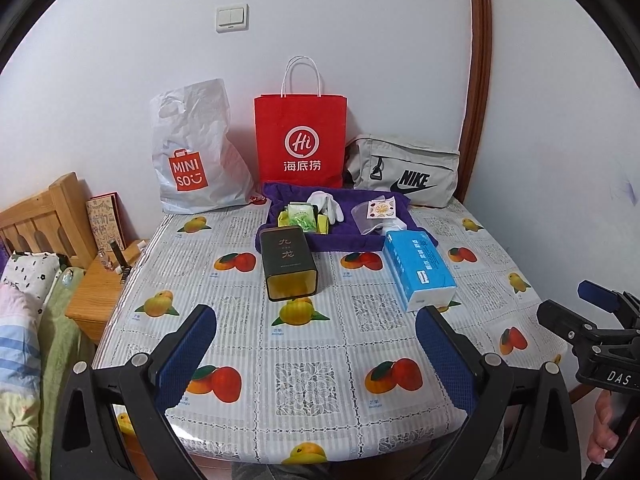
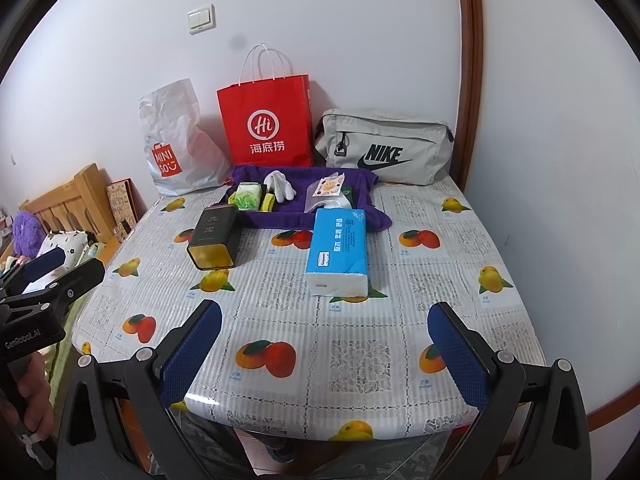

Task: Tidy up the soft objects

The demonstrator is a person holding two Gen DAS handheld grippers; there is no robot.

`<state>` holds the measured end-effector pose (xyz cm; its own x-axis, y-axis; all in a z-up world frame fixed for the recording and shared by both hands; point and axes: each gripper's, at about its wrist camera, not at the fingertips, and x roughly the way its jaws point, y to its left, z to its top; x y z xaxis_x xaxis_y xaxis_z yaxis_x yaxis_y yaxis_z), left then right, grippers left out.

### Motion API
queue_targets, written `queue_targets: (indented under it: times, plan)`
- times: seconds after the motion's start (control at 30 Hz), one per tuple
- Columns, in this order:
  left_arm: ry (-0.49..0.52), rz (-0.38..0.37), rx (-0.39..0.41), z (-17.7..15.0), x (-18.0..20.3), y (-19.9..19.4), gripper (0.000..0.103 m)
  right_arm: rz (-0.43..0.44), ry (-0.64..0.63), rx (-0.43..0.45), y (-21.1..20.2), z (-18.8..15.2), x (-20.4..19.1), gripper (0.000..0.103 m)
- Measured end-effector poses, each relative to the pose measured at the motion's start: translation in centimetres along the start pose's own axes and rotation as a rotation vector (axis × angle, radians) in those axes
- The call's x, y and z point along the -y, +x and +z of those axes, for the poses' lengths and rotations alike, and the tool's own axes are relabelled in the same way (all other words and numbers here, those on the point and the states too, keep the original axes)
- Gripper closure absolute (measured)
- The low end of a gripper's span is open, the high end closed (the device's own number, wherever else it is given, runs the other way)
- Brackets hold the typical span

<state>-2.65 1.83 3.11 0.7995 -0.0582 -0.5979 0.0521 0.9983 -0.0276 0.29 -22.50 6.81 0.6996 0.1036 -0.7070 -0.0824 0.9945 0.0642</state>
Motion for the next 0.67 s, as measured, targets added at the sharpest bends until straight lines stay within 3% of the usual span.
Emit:
queue_targets:
  times: [0.6,0.67]
  plan:
    - [-0.002,-0.005,-0.005,0.1,0.0,0.6,0.002,0.001,-0.015,-0.01,0.4,-0.4,-0.3,0.001]
    - [0.001,-0.017,0.025,-0.1,0.0,0.6,0.002,0.004,-0.016,-0.018,1.0,-0.5,-0.3,0.001]
